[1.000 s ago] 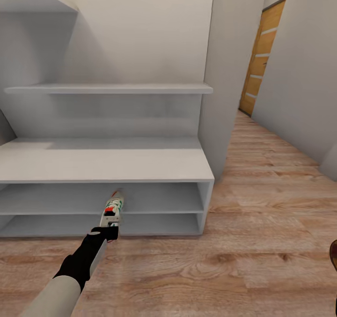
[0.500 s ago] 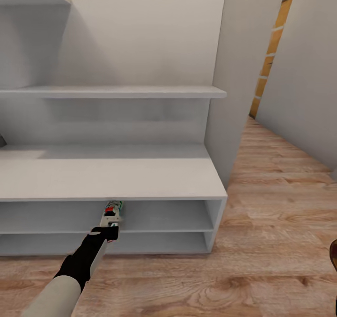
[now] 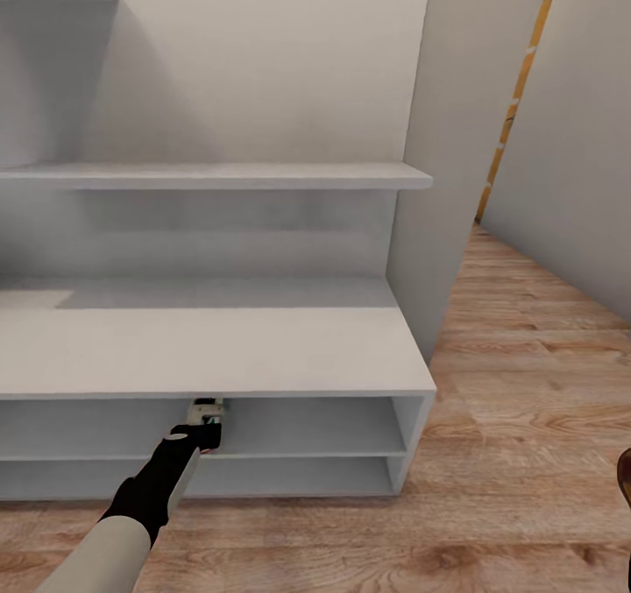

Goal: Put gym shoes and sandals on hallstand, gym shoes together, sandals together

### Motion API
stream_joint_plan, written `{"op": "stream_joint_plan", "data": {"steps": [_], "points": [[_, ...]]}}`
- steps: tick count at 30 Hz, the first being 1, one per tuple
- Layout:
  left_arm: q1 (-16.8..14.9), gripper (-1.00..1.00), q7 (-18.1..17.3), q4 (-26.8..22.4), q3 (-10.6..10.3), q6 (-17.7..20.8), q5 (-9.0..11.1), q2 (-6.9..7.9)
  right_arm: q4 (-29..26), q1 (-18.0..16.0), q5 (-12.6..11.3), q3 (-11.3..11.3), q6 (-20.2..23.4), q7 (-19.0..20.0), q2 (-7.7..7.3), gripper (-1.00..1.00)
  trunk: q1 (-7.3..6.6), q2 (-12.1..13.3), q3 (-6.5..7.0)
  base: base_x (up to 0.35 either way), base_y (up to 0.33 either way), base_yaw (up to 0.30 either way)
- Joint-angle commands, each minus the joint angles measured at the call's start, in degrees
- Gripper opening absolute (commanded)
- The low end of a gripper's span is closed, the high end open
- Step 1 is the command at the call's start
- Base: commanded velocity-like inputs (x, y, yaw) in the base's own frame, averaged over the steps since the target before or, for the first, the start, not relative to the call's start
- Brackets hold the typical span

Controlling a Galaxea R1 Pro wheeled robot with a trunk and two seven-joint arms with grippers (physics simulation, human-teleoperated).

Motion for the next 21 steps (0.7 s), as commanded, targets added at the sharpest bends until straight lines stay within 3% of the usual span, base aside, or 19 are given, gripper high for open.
{"op": "stream_joint_plan", "data": {"steps": [1, 6, 21], "points": [[0.0, -1.0, 0.0, -0.1, 0.0, 0.3, -0.3, -0.01, 0.1, 0.0, -0.5, 0.4, -0.2, -0.1, -0.03, -1.0, -0.01, 0.0, -0.05, 0.061, 0.0, 0.0], [0.0, -1.0, 0.0, -0.1, 0.0, 0.3, -0.3, 0.01, 0.1, 0.0, -0.5, 0.4, -0.2, -0.1, -0.03, -1.0, -0.01, 0.0, -0.05, 0.186, 0.0, 0.0], [0.0, -1.0, 0.0, 0.0, 0.0, 0.3, -0.3, 0.02, 0.1, 0.0, -0.5, 0.4, -0.2, -0.1, -0.03, -1.0, -0.01, 0.0, -0.05, 0.012, 0.0, 0.0]]}}
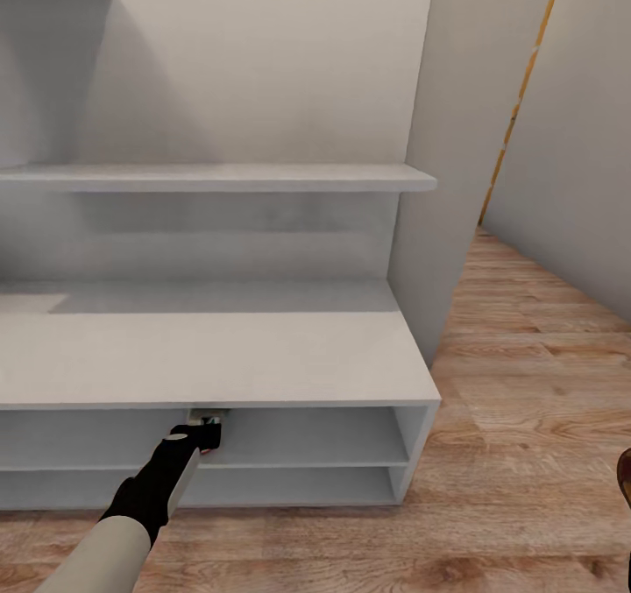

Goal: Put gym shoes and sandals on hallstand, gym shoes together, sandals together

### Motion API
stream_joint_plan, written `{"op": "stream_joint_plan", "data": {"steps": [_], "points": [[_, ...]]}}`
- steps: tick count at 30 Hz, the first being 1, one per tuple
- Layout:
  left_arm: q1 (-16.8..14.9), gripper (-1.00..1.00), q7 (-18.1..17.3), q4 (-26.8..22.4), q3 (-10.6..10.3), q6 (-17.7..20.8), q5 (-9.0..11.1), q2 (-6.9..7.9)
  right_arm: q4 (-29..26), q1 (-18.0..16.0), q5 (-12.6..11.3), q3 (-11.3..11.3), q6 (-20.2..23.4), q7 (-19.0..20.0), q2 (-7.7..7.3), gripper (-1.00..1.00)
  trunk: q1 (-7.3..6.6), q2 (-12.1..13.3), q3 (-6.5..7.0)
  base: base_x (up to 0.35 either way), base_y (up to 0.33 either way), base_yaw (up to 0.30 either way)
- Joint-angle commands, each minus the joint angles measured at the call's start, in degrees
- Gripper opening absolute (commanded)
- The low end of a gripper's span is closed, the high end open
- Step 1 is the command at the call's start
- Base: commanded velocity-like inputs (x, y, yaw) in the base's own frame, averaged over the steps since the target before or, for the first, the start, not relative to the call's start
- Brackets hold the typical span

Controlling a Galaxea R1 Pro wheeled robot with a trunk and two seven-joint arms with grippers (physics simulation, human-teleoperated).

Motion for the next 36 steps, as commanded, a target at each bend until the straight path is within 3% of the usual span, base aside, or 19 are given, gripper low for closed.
{"op": "stream_joint_plan", "data": {"steps": [1, 19, 20, 30, 36], "points": [[0.0, -1.0, 0.0, -0.1, 0.0, 0.3, -0.3, 0.0, 0.1, 0.0, -0.5, 0.4, -0.2, -0.1, -0.03, -1.0, -0.01, 0.0, -0.05, 0.005, 0.0, 0.0], [0.0, -1.0, 0.0, 0.2, 0.0, 0.3, -0.2, -0.04, 0.1, 0.0, -0.5, 0.4, -0.2, -0.1, -0.03, -1.0, -0.01, 0.0, -0.05, 0.089, 0.0, 0.0], [-0.1, 1.0, 0.0, 0.3, 0.0, 0.4, -0.3, -0.01, 0.1, 0.0, -0.5, 0.4, -0.2, -0.1, -0.03, -1.0, -0.01, 0.0, -0.05, 0.0, 0.0, 0.0], [-0.1, 1.0, 0.0, 0.4, 0.0, 0.4, -0.4, 0.06, 0.1, 0.0, -0.5, 0.4, -0.2, -0.1, -0.03, -1.0, -0.01, 0.0, -0.05, -0.005, 0.0, 0.0], [0.0, 1.0, 0.0, 0.4, -0.1, 0.3, -0.5, 0.13, 0.1, 0.0, -0.5, 0.4, -0.2, -0.1, -0.03, -1.0, -0.01, 0.0, -0.05, -0.265, 0.0, 0.0]]}}
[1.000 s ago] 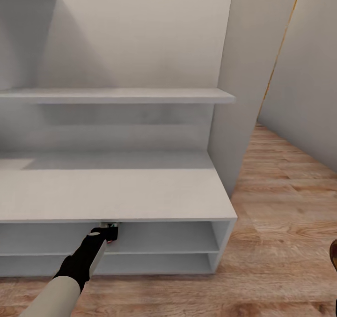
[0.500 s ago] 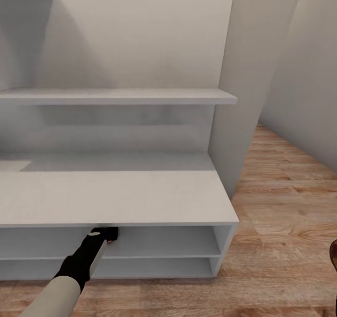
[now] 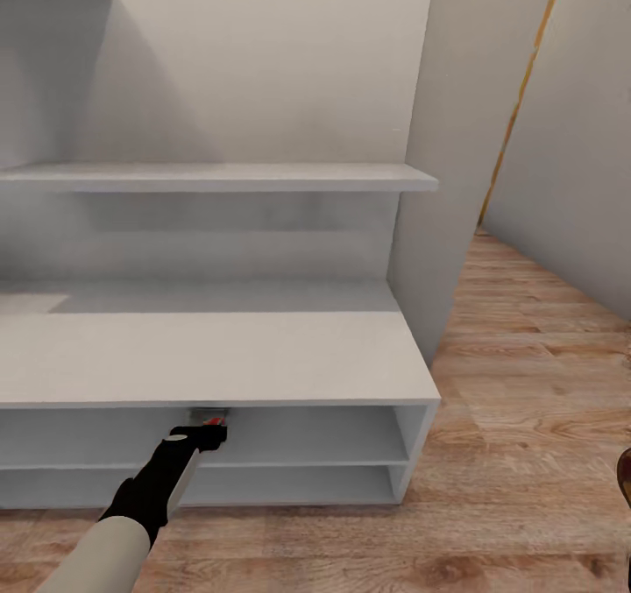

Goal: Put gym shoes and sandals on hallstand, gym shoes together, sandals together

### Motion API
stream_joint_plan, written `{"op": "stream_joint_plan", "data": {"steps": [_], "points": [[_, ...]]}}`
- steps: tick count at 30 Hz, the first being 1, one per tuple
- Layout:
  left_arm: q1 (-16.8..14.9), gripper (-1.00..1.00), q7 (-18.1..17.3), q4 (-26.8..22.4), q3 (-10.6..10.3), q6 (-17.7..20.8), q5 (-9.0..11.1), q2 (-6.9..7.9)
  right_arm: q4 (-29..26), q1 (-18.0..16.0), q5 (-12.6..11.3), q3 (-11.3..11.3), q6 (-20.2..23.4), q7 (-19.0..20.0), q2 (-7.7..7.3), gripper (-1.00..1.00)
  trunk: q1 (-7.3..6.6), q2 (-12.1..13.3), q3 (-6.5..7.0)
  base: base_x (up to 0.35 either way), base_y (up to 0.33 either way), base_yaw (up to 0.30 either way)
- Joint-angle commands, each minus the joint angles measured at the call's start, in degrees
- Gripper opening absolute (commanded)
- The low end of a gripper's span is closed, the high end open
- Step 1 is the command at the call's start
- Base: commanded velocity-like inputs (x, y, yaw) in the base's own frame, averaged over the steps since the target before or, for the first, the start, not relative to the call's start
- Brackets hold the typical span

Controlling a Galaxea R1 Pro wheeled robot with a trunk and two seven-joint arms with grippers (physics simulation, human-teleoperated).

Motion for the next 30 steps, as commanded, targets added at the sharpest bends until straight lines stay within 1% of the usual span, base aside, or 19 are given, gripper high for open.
{"op": "stream_joint_plan", "data": {"steps": [1, 10, 12, 14, 17, 19, 21, 22, 23, 25, 27, 28, 30], "points": [[0.0, 1.0, 0.0, -0.1, 0.0, 0.3, -0.2, -0.01, 0.1, 0.0, -0.5, 0.4, -0.2, -0.1, -0.03, -1.0, -0.05, 0.0, -0.05, -0.32, 0.0, 0.0], [0.2, 1.0, 0.0, -0.5, 0.1, 0.0, -0.2, -0.01, 0.1, 0.0, -0.5, 0.4, -0.2, -0.1, -0.03, -1.0, -0.05, 0.0, -0.05, -0.331, 0.0, 0.0], [0.7, 1.0, 0.0, -0.3, 0.1, -2.7, -0.2, 0.36, 0.1, 0.0, -0.5, 0.4, -0.2, -0.1, -0.03, -1.0, -0.05, 0.0, -0.05, -0.334, 0.0, 0.0], [2.0, 1.0, 0.0, -0.1, 0.1, -5.7, -0.1, 1.02, 0.1, 0.0, -0.5, 0.4, -0.3, -0.1, 0.03, -1.0, -0.05, 0.0, -0.05, -0.334, 0.0, 0.0], [3.8, 1.0, 0.0, 0.0, 0.6, -8.3, 0.0, 1.53, 0.1, 0.0, -0.5, 0.4, -0.3, -0.1, 0.05, -1.0, -0.05, 0.0, -0.05, -0.334, 0.0, 0.0], [6.2, 1.0, 0.0, 0.0, 1.9, -10.7, 0.1, 1.75, 0.1, 0.0, -0.5, 0.4, -0.4, -0.1, 0.06, -1.0, -0.05, 0.0, -0.05, -0.334, 0.0, 0.0], [8.7, 1.0, -0.3, 0.0, 4.2, -13.3, 0.2, 1.77, 0.1, 0.0, -0.5, 0.4, -0.4, -0.1, 0.06, -1.0, -0.05, 0.0, -0.05, -0.334, 0.0, 0.0], [9.3, 1.0, -0.4, 0.0, 4.8, -14.0, 0.2, 1.77, 0.1, 0.0, -0.5, 0.4, -0.4, -0.1, 0.06, -1.0, -0.05, 0.0, -0.05, -0.334, 0.0, 0.0], [10.7, 1.0, -0.5, 0.0, 5.8, -15.8, 0.2, 1.76, 0.1, 0.0, -0.5, 0.4, -0.4, -0.1, 0.06, -1.0, -0.05, 0.0, -0.05, -0.334, 0.0, 0.0], [12.0, 1.0, -0.7, 0.0, 6.5, -17.5, 0.2, 1.76, 0.1, 0.0, -0.5, 0.4, -0.4, -0.1, 0.06, -1.0, -0.05, 0.0, -0.05, -0.334, 0.0, 0.0], [14.7, 1.0, -0.8, 0.0, 7.2, -21.4, 0.3, 1.75, 0.2, 0.0, -0.5, 0.4, -0.5, -0.1, 0.1, -1.0, -0.05, 0.0, -0.05, -0.334, 0.0, 0.0], [15.5, 1.0, -0.8, 0.0, 7.3, -22.6, 0.3, 1.74, 0.2, 0.0, -0.5, 0.4, -0.5, -0.1, 0.11, -1.0, -0.05, 0.0, -0.05, -0.334, 0.0, 0.0], [18.5, 1.0, -1.1, 0.0, 7.5, -27.2, 0.2, 1.75, 0.3, 0.0, -0.5, 0.4, -0.5, -0.1, 0.13, -1.0, -0.05, 0.0, -0.05, -0.334, 0.0, 0.0]]}}
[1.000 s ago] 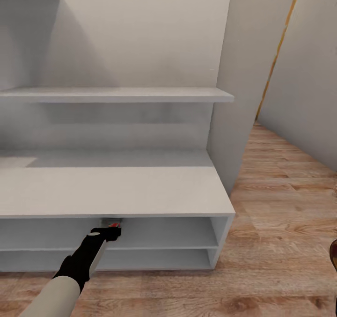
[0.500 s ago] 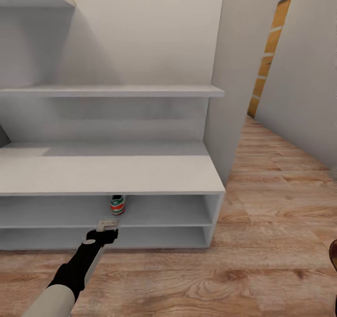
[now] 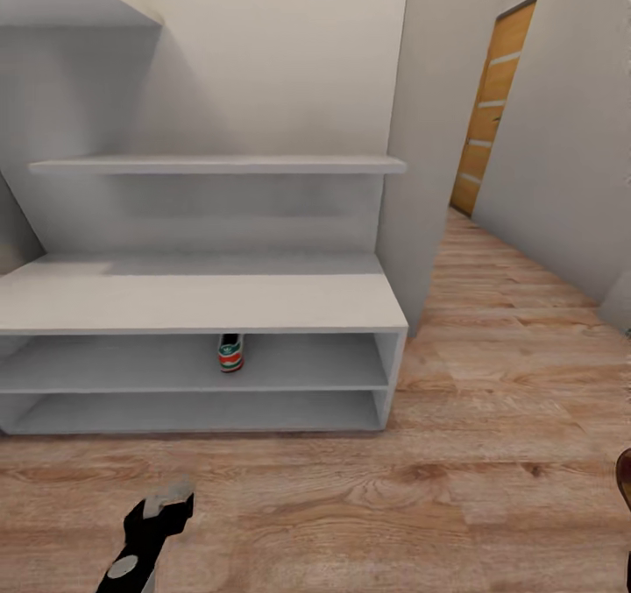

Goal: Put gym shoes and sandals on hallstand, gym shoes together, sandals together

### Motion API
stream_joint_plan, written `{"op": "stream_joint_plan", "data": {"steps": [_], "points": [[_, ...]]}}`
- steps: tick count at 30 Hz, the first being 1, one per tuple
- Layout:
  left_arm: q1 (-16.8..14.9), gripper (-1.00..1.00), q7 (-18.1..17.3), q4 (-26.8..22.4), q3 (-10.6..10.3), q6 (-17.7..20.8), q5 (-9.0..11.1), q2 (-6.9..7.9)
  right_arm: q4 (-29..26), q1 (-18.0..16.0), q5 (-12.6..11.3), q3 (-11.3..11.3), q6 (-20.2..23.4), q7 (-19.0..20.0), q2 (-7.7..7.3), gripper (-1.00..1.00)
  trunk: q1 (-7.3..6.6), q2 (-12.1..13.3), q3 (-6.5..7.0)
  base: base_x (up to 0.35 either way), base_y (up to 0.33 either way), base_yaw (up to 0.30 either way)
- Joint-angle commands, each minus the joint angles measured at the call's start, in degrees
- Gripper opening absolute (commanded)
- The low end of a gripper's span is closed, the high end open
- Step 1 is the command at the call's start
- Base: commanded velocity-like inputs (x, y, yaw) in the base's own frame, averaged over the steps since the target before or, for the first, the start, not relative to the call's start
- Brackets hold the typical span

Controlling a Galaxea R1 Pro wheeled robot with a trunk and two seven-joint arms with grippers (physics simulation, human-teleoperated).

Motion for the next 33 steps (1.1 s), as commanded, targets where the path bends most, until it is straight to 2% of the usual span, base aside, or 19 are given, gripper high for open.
{"op": "stream_joint_plan", "data": {"steps": [1, 2, 7, 8, 12, 19, 23, 24, 27, 33], "points": [[0.8, 1.0, 0.0, 0.0, 0.0, -1.3, -0.2, 0.0, 0.1, 0.0, -0.5, 0.3, -0.2, -0.1, -0.02, -1.0, -0.05, 0.0, -0.04, -0.334, 0.0, 0.0], [3.0, 1.0, -0.7, 0.0, 0.0, -4.2, -0.2, 0.0, 0.1, 0.0, -0.5, 0.3, -0.2, -0.1, -0.02, -1.0, -0.05, 0.0, -0.04, -0.291, 0.0, 0.0], [8.4, 1.0, -4.1, 0.1, 0.2, -10.1, -0.2, 0.0, 0.2, 0.0, -0.5, 0.3, -0.2, -0.1, 0.24, -1.0, -0.05, 0.0, -0.04, -0.141, 0.0, 0.0], [10.4, 1.0, -5.6, 0.1, 0.2, -11.9, -0.2, 0.08, 0.3, 0.0, -0.5, 0.3, -0.3, -0.1, 0.32, -1.0, -0.05, 0.0, -0.04, -0.035, 0.0, 0.0], [13.2, 1.0, -10.1, 0.5, 0.1, -13.6, -0.6, 0.38, 0.3, 0.0, -0.5, 0.4, -0.3, 0.0, 0.4, -1.0, -0.05, 0.0, -0.04, -0.016, 0.0, 0.0], [14.3, 1.0, -19.2, 3.3, 0.3, -14.2, -0.4, 1.17, 0.1, 0.0, -0.6, 0.4, -0.3, 0.0, 0.86, -1.0, -0.05, 0.0, -0.04, -0.003, 0.0, 0.0], [14.4, 1.0, -19.9, 3.5, 0.2, -14.3, -0.4, 1.22, 0.2, 0.0, -0.7, 0.4, -0.4, 0.0, 1.06, -1.0, -0.05, 0.0, -0.04, 0.0, 0.0, 0.0], [14.5, 1.0, -20.0, 3.1, 0.4, -14.2, -0.3, 1.33, 0.3, 0.0, -0.6, 0.4, -0.4, -0.1, 2.4, -1.0, -0.05, 0.0, -0.04, -0.168, 0.222, 0.0], [14.5, 1.0, -20.0, 3.3, 0.5, -14.2, -0.3, 1.48, 0.4, 0.0, -0.6, 0.4, -0.4, -0.1, 2.91, -1.0, -0.05, 0.0, -0.04, -0.182, 0.237, 0.0], [14.5, 1.0, -19.9, 3.5, 0.7, -14.2, -0.4, 2.08, 0.4, 0.0, -0.6, 0.4, -0.4, -0.1, 3.12, -1.0, -0.05, 0.0, -0.04, -0.195, 0.248, 0.0]]}}
